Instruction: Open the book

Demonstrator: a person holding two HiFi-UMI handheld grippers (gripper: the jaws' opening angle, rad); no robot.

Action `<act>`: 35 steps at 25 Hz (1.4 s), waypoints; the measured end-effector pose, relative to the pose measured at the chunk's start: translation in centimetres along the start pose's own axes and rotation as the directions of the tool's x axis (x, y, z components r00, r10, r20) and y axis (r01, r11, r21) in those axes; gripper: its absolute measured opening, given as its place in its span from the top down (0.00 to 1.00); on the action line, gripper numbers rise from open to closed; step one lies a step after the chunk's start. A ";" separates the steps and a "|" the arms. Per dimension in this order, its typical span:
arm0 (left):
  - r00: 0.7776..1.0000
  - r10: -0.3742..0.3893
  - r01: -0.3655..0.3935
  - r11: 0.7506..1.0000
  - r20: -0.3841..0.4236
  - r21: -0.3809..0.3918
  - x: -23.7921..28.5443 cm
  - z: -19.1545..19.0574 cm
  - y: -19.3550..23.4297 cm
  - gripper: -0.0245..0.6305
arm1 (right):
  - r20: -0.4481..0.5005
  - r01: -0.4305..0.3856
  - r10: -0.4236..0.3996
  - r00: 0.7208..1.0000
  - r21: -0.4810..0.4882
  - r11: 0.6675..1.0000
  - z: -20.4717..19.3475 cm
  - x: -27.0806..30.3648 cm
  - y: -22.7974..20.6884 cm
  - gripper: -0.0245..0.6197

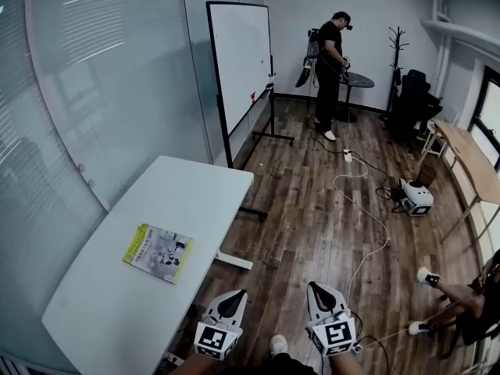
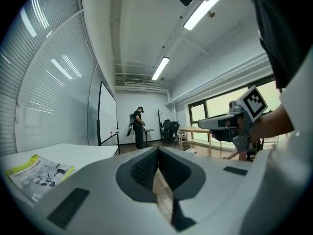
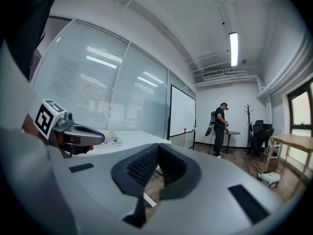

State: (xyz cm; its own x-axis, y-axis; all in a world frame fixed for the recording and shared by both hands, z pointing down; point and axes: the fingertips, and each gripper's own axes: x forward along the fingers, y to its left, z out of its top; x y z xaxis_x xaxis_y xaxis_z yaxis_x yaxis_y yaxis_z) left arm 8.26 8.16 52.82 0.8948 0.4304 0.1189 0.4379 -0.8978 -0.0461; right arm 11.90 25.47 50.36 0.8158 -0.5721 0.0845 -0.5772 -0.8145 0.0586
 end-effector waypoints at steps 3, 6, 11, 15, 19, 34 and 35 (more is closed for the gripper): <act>0.999 0.036 -0.036 0.999 -0.010 -0.012 2.4 -0.3 1.0 0.95 | -0.009 -0.047 0.047 0.999 -0.005 0.999 -0.1 2.5 -1.2 0.95; 0.998 0.051 -0.052 0.998 -0.036 -0.024 4.4 -0.7 1.4 0.95 | -0.018 -0.088 0.088 0.996 0.004 0.996 -0.8 4.8 -2.5 0.95; 0.993 0.094 -0.097 0.995 -0.070 -0.028 6.7 -1.3 2.8 0.95 | -0.047 -0.165 0.165 0.985 -0.006 0.986 -0.9 8.4 -3.6 0.95; 0.987 0.138 -0.141 0.989 -0.088 -0.032 7.8 -0.9 3.9 0.95 | -0.028 -0.194 0.194 0.981 0.017 0.981 -1.2 10.6 -4.7 0.95; 0.978 0.194 -0.197 0.980 -0.075 -0.039 8.2 -0.5 5.7 0.95 | -0.037 -0.235 0.235 0.971 0.008 0.972 -1.7 12.3 -4.8 0.95; 0.951 0.298 -0.301 0.953 -0.083 -0.030 8.4 -0.1 12.7 0.95 | -0.064 -0.333 0.331 0.941 -0.013 0.943 -0.4 19.2 -1.9 0.95; 0.950 0.304 -0.307 0.951 -0.077 -0.031 8.3 0.0 13.4 0.95 | -0.056 -0.334 0.332 0.941 -0.023 0.942 0.0 19.8 -1.4 0.95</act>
State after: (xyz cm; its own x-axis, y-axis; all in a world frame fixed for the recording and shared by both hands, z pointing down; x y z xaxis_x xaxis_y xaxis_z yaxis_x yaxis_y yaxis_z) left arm 21.56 -0.27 53.19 0.9760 0.1289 0.1753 0.1395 -0.9890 -0.0493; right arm 28.85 15.35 51.96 0.5742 -0.8039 0.1550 -0.8173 -0.5741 0.0500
